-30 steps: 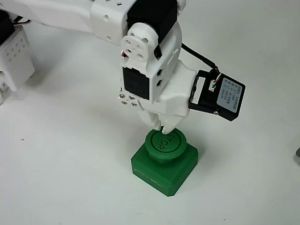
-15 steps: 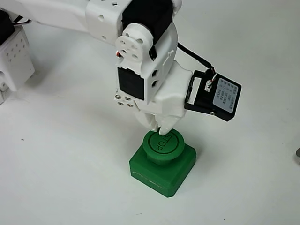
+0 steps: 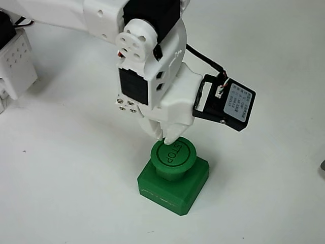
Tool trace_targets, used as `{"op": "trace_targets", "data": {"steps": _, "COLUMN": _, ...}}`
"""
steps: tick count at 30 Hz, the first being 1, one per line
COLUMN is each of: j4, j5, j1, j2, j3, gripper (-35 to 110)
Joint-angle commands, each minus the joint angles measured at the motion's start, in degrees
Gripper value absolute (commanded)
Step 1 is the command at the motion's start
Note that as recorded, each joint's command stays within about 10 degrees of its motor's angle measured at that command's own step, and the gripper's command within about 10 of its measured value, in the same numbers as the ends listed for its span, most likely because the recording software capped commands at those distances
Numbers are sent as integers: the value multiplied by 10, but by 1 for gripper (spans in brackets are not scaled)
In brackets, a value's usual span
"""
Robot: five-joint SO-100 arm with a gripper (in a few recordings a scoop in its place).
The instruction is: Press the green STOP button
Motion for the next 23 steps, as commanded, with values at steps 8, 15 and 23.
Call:
{"op": "trace_targets", "data": {"steps": 8, "j4": 32, "j5": -19, "j1": -1, "j2": 56, "j3": -75, "gripper": 0}}
{"op": "trace_targets", "data": {"steps": 15, "j4": 48, "j5": -27, "j1": 2, "j2": 54, "j3": -112, "gripper": 0}}
{"op": "trace_targets", "data": {"steps": 23, "j4": 50, "j5": -30, "j1": 3, "j2": 54, "j3": -111, "gripper": 0}}
